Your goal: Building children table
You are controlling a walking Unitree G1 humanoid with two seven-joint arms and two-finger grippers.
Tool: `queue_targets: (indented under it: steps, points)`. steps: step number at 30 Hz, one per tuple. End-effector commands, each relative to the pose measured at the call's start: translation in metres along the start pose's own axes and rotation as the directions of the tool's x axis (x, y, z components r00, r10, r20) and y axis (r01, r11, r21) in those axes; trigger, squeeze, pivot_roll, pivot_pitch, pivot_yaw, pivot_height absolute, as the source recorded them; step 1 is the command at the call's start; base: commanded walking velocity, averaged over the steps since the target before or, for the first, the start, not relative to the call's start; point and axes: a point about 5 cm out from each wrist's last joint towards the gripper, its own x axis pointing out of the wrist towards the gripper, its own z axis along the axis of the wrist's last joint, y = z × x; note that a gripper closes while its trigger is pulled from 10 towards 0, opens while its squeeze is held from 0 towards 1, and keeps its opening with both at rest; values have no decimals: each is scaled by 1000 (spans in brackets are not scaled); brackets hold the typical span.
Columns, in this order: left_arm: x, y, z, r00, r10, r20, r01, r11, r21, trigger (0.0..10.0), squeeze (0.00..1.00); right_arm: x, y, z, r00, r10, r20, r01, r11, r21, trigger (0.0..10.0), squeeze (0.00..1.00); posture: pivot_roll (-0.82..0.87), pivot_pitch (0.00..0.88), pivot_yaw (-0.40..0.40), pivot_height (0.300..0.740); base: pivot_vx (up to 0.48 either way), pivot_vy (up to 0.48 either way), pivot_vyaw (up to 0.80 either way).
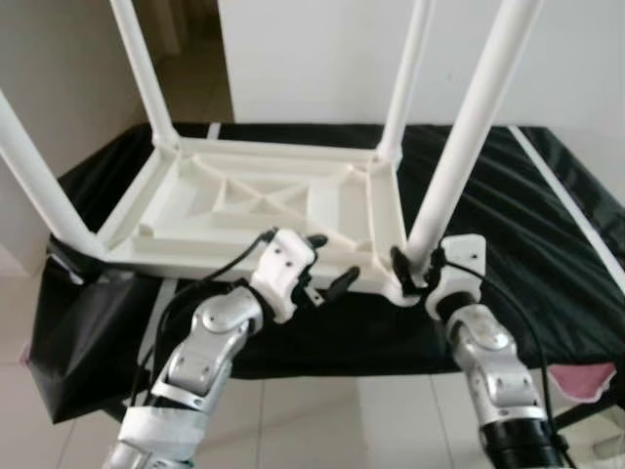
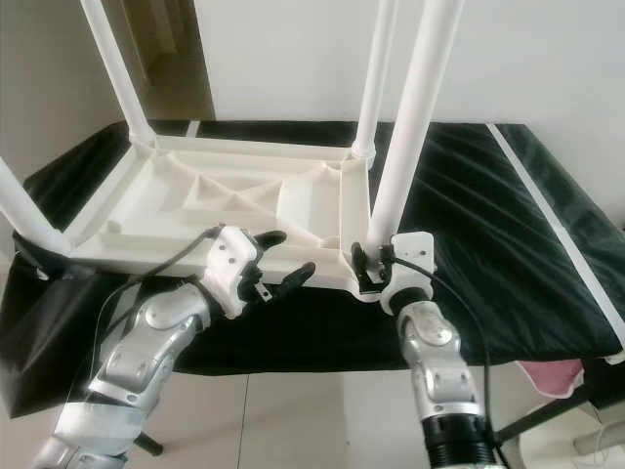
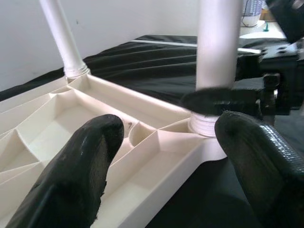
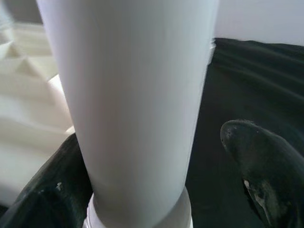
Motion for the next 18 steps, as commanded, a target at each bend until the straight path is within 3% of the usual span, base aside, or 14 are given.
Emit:
queue_targets:
  steps: [1,3,5,9,10,11,12,15,16,18]
  points:
    - [1,-5,-3,998,-65,-21,66,998,8,10000,0,4,-2,1,996,89,9,-89,996,-4,10000,0,-9,5,7,740,0,0,0]
    - [1,-5,-3,998,-65,-21,66,998,8,10000,0,4,-2,1,996,89,9,-89,996,-4,10000,0,-9,5,7,740,0,0,0]
    - [2,-7,-3,997,-75,-22,75,997,9,10000,0,10,-1,4,982,191,4,-191,981,-24,10000,0,-6,4,5,740,0,0,0]
    - [3,-8,-2,997,-78,-21,79,997,10,10000,0,13,1,6,965,264,1,-264,964,-42,10000,0,1,0,0,740,0,0,0]
    - [3,-8,-2,997,-79,-20,80,997,11,10000,0,14,1,6,960,282,-6,-282,958,-53,8353,0,2,0,-1,740,0,0,0]
    - [3,-8,-2,997,-79,-20,80,997,11,10000,0,14,1,6,960,282,-6,-282,958,-53,8353,0,2,0,-1,740,0,0,0]
    - [4,-9,-1,996,-82,-19,82,997,17,10000,0,15,1,5,957,291,-14,-292,955,-62,3843,0,4,0,-3,740,0,0,0]
    - [4,-9,-1,996,-83,-18,83,996,21,10000,0,15,0,4,954,299,-19,-300,952,-66,3843,0,4,0,-3,740,0,0,0]
    - [5,-9,-1,996,-82,-17,82,996,22,10000,0,14,0,2,949,313,-28,-314,947,-69,0,0,10,0,-8,740,0,0,0]
    - [5,-10,-1,997,-81,-17,81,996,24,10000,0,12,-2,-1,945,325,-39,-327,943,-66,0,0,10,0,-11,740,0,0,0]
